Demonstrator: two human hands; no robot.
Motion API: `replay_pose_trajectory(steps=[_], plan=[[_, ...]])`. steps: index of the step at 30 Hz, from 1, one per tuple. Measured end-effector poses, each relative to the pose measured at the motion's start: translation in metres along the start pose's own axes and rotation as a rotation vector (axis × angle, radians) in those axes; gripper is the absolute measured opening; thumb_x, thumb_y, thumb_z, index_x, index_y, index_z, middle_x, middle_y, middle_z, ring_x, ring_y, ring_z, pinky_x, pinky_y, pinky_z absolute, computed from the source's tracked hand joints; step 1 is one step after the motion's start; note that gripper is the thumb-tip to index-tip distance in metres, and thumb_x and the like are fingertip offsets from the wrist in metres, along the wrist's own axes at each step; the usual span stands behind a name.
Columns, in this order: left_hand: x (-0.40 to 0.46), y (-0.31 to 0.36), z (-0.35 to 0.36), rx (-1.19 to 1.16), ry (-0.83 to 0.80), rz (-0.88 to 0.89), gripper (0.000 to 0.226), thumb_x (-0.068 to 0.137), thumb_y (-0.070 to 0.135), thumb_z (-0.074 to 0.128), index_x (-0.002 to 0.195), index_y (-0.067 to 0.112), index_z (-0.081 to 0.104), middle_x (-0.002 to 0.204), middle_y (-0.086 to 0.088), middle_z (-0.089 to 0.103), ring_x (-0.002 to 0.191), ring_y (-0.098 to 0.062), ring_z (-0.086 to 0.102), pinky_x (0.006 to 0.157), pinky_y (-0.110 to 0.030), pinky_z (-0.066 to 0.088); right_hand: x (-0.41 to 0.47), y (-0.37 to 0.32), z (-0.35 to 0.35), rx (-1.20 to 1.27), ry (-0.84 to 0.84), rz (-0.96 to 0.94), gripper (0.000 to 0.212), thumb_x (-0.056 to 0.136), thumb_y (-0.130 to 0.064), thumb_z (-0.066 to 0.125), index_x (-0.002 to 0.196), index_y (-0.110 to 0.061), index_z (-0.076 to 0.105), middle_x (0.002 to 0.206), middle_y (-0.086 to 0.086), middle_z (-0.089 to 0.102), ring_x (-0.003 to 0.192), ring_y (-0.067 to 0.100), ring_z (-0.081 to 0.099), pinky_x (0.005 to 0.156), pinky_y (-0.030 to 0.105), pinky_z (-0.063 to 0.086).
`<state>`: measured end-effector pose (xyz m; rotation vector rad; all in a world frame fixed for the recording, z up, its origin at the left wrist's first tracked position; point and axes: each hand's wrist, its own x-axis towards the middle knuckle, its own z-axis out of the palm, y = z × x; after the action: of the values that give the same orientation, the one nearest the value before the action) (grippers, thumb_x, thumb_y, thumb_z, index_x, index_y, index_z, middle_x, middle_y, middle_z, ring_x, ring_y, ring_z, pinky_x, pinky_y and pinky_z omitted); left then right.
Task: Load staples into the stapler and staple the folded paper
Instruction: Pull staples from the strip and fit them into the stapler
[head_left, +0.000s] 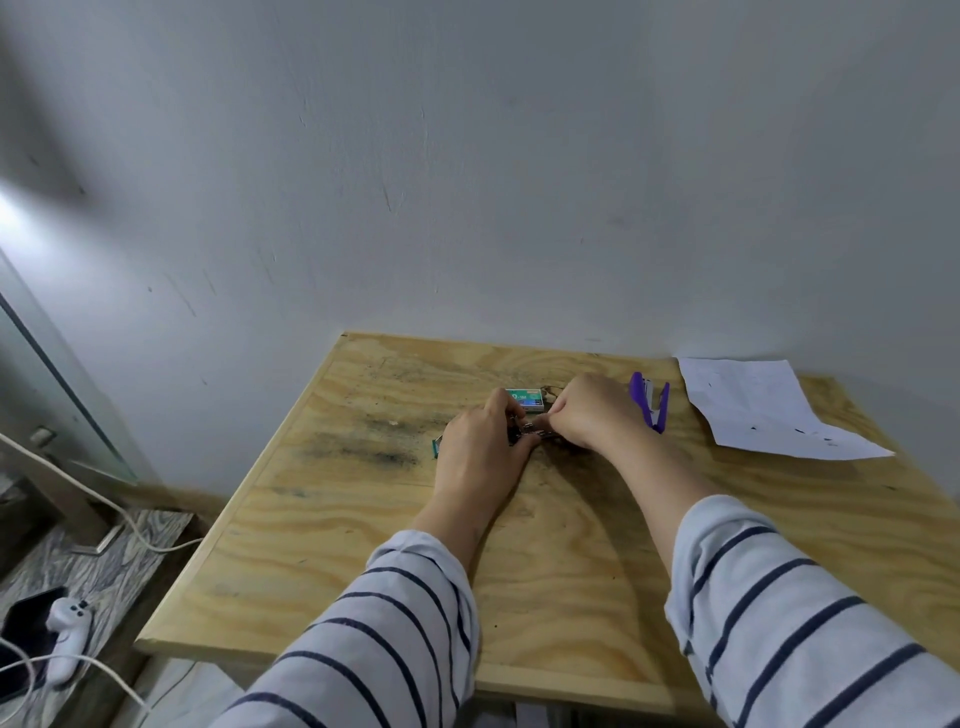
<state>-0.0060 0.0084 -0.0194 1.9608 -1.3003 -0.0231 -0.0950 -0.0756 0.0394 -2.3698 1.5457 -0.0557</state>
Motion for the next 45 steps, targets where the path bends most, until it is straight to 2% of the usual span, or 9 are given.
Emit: replay_pose_trajectory(steps=[8,13,17,20,24,30,38,42,45], plan=[[-0.001,0.000,0.000,0.005,-0.001,0.010,0.030,0.081,0.036,0.069,0.101,0.020,0.054,0.091,-0.002,0.068,0.083,-0.022,0.061,0.071,-0.035,0.048,0.000,-0.018,-0.006,-0.133,-0.070,0.059,0.029,0.084,-0.015,0.057,0.112,-0.006,0.056,0.093,0.010,0.053,0.099,0.030,0.059,0.092,0.041,0.046],[-0.001,0.000,-0.001,0.012,-0.003,0.009,0.027,0.083,0.032,0.064,0.104,0.018,0.054,0.090,-0.003,0.068,0.080,-0.023,0.060,0.063,-0.030,0.036,-0.007,-0.023,0.002,-0.336,-0.054,-0.035,0.038,0.088,-0.020,0.053,0.126,-0.013,0.051,0.117,0.008,0.055,0.119,0.030,0.047,0.106,0.049,0.030],[-0.001,0.000,-0.001,0.016,-0.004,0.013,0.026,0.083,0.032,0.064,0.103,0.018,0.054,0.091,-0.003,0.068,0.081,-0.023,0.060,0.063,-0.031,0.037,-0.008,-0.019,0.009,-0.304,-0.021,-0.057,0.039,0.091,-0.021,0.049,0.129,-0.013,0.051,0.130,0.006,0.051,0.121,0.029,0.046,0.105,0.050,0.031],[-0.002,-0.001,0.000,0.002,0.001,0.008,0.030,0.081,0.037,0.069,0.102,0.020,0.054,0.091,-0.001,0.068,0.083,-0.022,0.061,0.069,-0.034,0.045,0.001,-0.004,0.003,-0.063,-0.024,-0.017,0.028,0.093,-0.024,0.050,0.116,-0.013,0.064,0.118,0.004,0.064,0.102,0.025,0.059,0.084,0.035,0.047],[-0.001,-0.001,0.000,-0.004,-0.003,0.016,0.028,0.082,0.035,0.069,0.099,0.020,0.054,0.090,-0.002,0.066,0.083,-0.022,0.058,0.066,-0.031,0.042,0.003,0.005,-0.004,0.030,0.002,-0.031,0.021,0.090,-0.023,0.058,0.100,-0.013,0.074,0.106,0.004,0.071,0.080,0.020,0.063,0.061,0.028,0.048],[-0.005,0.001,0.000,0.031,0.006,0.082,0.024,0.083,0.031,0.068,0.096,0.015,0.056,0.085,-0.005,0.064,0.080,-0.022,0.056,0.060,-0.029,0.032,-0.006,-0.001,0.006,-0.030,0.083,-0.019,0.022,0.086,-0.013,0.060,0.106,-0.008,0.069,0.102,0.008,0.069,0.088,0.023,0.063,0.069,0.028,0.052],[-0.006,0.001,0.001,0.000,-0.023,0.102,0.016,0.081,0.024,0.067,0.083,0.015,0.053,0.083,-0.005,0.064,0.078,-0.023,0.054,0.062,-0.032,0.040,-0.015,-0.014,0.002,-0.094,0.097,0.053,0.029,0.088,-0.016,0.059,0.114,-0.005,0.056,0.095,0.008,0.055,0.093,0.025,0.058,0.069,0.029,0.046],[-0.006,-0.001,0.003,0.000,-0.019,0.092,0.011,0.082,0.022,0.062,0.085,0.016,0.053,0.081,-0.004,0.064,0.074,-0.022,0.054,0.060,-0.032,0.041,-0.019,-0.018,0.006,-0.155,0.111,0.061,0.036,0.089,-0.022,0.059,0.121,-0.010,0.052,0.115,0.008,0.058,0.106,0.027,0.055,0.088,0.038,0.044],[-0.007,-0.001,0.003,0.004,-0.018,0.084,0.012,0.082,0.021,0.061,0.088,0.017,0.053,0.084,-0.004,0.065,0.076,-0.021,0.055,0.061,-0.032,0.044,-0.018,-0.015,0.007,-0.161,0.116,0.095,0.030,0.089,-0.023,0.058,0.116,-0.011,0.052,0.113,0.006,0.057,0.108,0.027,0.053,0.094,0.043,0.038]])
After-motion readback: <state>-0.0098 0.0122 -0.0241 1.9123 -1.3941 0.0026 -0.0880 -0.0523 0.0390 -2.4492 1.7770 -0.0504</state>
